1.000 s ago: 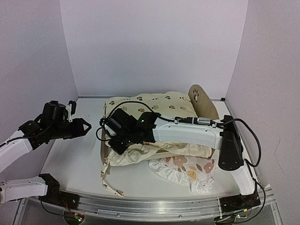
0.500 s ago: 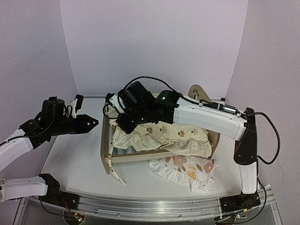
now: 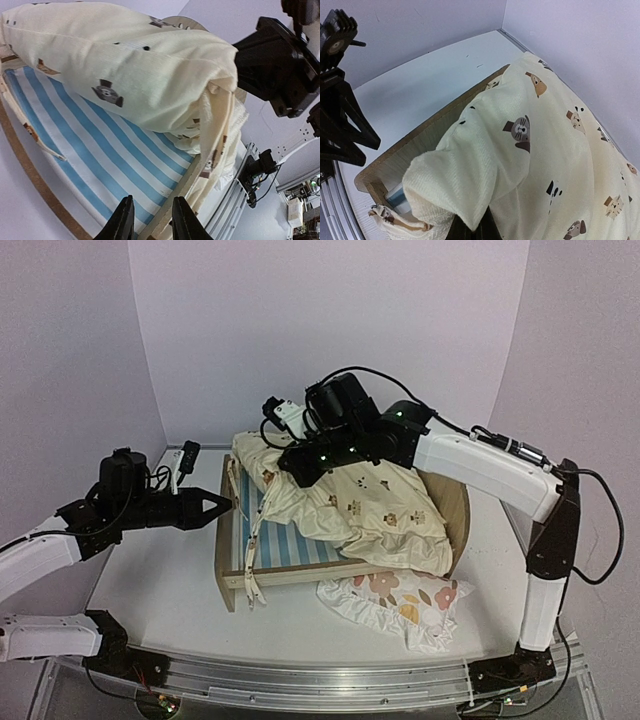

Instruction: Set up the pet bed

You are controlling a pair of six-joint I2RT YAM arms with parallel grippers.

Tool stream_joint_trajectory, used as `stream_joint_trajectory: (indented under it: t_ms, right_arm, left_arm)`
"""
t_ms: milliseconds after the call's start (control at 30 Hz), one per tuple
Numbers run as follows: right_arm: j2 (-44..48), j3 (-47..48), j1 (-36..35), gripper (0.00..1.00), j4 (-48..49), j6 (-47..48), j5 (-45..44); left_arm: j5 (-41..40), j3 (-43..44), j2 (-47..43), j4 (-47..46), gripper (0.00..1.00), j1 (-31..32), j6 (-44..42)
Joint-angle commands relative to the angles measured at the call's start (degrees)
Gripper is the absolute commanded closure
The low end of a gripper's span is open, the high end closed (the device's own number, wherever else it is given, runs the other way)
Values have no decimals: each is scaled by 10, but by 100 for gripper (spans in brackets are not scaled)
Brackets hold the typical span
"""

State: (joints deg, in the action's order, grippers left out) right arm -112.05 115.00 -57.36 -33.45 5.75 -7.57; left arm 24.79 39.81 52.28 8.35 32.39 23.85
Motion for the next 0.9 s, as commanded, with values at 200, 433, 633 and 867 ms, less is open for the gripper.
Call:
stream_joint_trajectory:
  t_ms: [200, 433, 633, 867]
  right_arm:
    - [49, -26, 11, 100, 30, -7, 13]
    - [58, -37, 12, 100, 34, -10, 15]
    - [62, -44, 13, 100, 36, -10, 15]
    - [63, -46, 13, 100, 38, -12, 13]
  left_arm:
    - [10, -22, 30, -78, 59, 77, -17]
    - [-2, -25, 62, -77, 58, 93, -18]
    - [-14, -23, 70, -75, 57, 99, -20]
    - [15, -17, 106, -96, 50, 109, -18]
